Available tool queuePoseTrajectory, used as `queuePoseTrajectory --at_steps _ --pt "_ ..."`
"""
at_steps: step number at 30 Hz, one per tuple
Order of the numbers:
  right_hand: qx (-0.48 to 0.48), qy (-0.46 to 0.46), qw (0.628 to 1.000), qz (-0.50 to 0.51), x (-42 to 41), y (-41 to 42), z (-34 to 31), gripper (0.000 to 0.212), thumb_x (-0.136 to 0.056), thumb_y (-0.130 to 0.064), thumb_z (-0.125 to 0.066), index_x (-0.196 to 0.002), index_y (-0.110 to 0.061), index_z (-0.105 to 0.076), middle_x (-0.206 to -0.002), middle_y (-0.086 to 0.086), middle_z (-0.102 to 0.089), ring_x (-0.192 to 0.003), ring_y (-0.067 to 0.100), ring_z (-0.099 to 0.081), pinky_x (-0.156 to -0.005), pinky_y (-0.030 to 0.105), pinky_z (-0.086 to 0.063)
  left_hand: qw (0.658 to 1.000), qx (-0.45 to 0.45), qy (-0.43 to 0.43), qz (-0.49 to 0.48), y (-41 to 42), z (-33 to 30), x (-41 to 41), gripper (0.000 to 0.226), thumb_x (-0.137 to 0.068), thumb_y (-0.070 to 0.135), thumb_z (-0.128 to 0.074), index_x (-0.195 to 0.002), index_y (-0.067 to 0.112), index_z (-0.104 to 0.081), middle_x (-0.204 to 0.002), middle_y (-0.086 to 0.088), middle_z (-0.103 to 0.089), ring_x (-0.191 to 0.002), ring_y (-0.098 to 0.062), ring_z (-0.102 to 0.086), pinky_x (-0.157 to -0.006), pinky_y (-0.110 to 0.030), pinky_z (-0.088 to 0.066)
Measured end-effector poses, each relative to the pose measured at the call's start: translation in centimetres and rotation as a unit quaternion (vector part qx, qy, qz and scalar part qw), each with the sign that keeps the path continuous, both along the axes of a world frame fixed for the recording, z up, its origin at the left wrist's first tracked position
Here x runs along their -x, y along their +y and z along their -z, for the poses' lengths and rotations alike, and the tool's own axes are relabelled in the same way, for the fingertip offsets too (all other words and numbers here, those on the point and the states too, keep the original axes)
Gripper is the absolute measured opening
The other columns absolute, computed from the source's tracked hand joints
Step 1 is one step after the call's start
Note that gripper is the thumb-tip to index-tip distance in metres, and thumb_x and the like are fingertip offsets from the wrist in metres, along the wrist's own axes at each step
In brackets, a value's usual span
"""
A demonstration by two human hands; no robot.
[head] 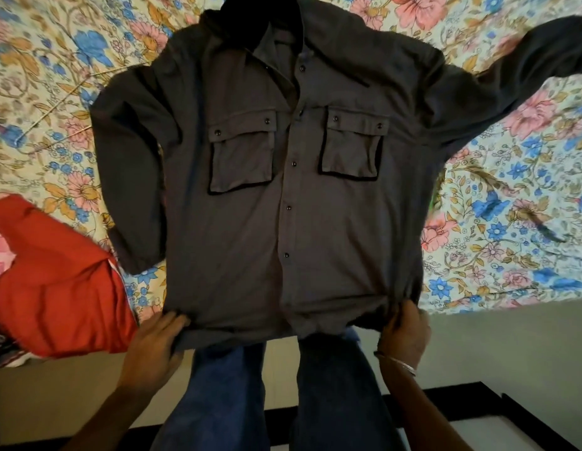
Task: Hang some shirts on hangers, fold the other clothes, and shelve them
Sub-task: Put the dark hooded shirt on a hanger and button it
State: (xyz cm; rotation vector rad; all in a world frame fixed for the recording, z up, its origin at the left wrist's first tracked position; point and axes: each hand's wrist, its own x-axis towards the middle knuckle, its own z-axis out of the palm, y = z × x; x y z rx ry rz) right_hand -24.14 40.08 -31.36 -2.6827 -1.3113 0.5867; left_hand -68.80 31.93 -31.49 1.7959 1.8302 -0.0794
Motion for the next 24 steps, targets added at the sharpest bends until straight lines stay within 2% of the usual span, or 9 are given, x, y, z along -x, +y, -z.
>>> queuePoseTrajectory --at_steps 3,5,7,9,11,14,18,21,24 --pt "0.147 -0.086 0.981 -0.089 -1.1 -2.2 -0.4 0.041 -0.067 -0.001 -0.066 -0.103 -0.02 -0.063 -0.119 0.009 -0.063 -0.119 0.036 -0.045 -0.094 0.049 -0.036 0.988 0.102 0.094 0.07 0.1 0.5 -0.3 0.052 -0.035 0.005 -0.091 -0.08 0.02 -0.071 -0.09 -0.003 -0.062 -0.085 -0.032 -0.063 -0.069 -0.047 -0.049" --pt "0.104 -0.084 0.979 -0.152 -0.4 -1.6 -0.7 0.059 -0.059 -0.005 -0.072 -0.114 -0.022 -0.059 -0.129 0.009 -0.057 -0.125 0.035 -0.04 -0.1 0.053 -0.033 0.988 0.078 0.085 0.104 1.3 -0.3 -2.3 0.047 -0.039 0.012 -0.09 -0.08 0.022 -0.071 -0.096 -0.003 -0.063 -0.089 -0.03 -0.062 -0.075 -0.047 -0.045" --pt "0.014 -0.04 0.968 -0.246 1.5 -0.5 -0.8 0.054 -0.063 -0.014 -0.067 -0.116 -0.021 -0.06 -0.126 0.011 -0.054 -0.12 0.037 -0.045 -0.1 0.054 -0.035 0.991 0.008 0.017 0.135 2.7 -1.2 -5.0 0.039 -0.059 0.02 -0.078 -0.097 0.02 -0.071 -0.111 -0.006 -0.064 -0.099 -0.03 -0.062 -0.083 -0.046 -0.042" --pt "-0.016 0.006 0.948 -0.317 4.7 1.4 -0.6 0.047 -0.074 -0.026 -0.058 -0.121 -0.021 -0.063 -0.129 0.008 -0.054 -0.122 0.036 -0.047 -0.102 0.053 -0.035 0.989 -0.034 -0.032 0.14 4.9 -1.4 -8.0 0.045 -0.081 0.03 -0.058 -0.125 0.021 -0.065 -0.138 -0.008 -0.057 -0.124 -0.031 -0.056 -0.1 -0.048 -0.041" --pt "0.002 0.031 0.94 -0.34 8.1 3.4 0.6 0.05 -0.085 -0.036 -0.056 -0.134 -0.023 -0.057 -0.143 0.006 -0.049 -0.135 0.031 -0.042 -0.107 0.053 -0.033 0.992 -0.046 -0.019 0.115 7.5 -0.2 -10.4 0.059 -0.095 0.039 -0.05 -0.151 0.022 -0.044 -0.162 -0.008 -0.034 -0.15 -0.026 -0.031 -0.118 -0.052 -0.029" --pt "0.014 0.032 0.926 -0.376 12.5 6.4 3.0 0.054 -0.094 -0.041 -0.05 -0.146 -0.029 -0.045 -0.158 0.001 -0.035 -0.148 0.022 -0.029 -0.114 0.054 -0.026 0.998 -0.009 0.034 0.051 10.9 2.7 -12.3 0.067 -0.101 0.05 -0.039 -0.161 0.028 -0.021 -0.17 -0.001 -0.011 -0.156 -0.022 -0.012 -0.122 -0.055 -0.018" --pt "-0.081 0.054 0.933 -0.347 15.8 12.6 3.9 0.031 -0.095 -0.036 -0.047 -0.118 -0.026 -0.065 -0.133 -0.001 -0.056 -0.13 0.023 -0.051 -0.105 0.053 -0.035 0.997 -0.072 0.0 -0.006 14.4 4.2 -12.1 0.044 -0.1 0.048 -0.038 -0.133 0.029 -0.06 -0.138 0.004 -0.053 -0.127 -0.022 -0.055 -0.102 -0.045 -0.039" --pt "-0.144 0.049 0.911 -0.384 17.9 17.9 3.0 0.022 -0.094 -0.027 -0.054 -0.114 -0.025 -0.064 -0.122 -0.001 -0.057 -0.116 0.022 -0.051 -0.095 0.046 -0.04 0.98 -0.153 0.015 -0.129 17.8 4.1 -8.6 0.038 -0.101 0.039 -0.043 -0.129 0.024 -0.063 -0.135 -0.001 -0.055 -0.125 -0.023 -0.053 -0.101 -0.043 -0.04" --pt "-0.124 0.091 0.875 -0.46 21.1 21.7 2.4 0.029 -0.092 -0.019 -0.061 -0.12 -0.023 -0.061 -0.118 0.001 -0.058 -0.105 0.025 -0.055 -0.082 0.043 -0.049 0.943 -0.158 0.047 -0.288 20.5 4.7 -3.8 0.039 -0.101 0.033 -0.045 -0.133 0.016 -0.058 -0.138 -0.01 -0.051 -0.127 -0.032 -0.049 -0.104 -0.048 -0.042"
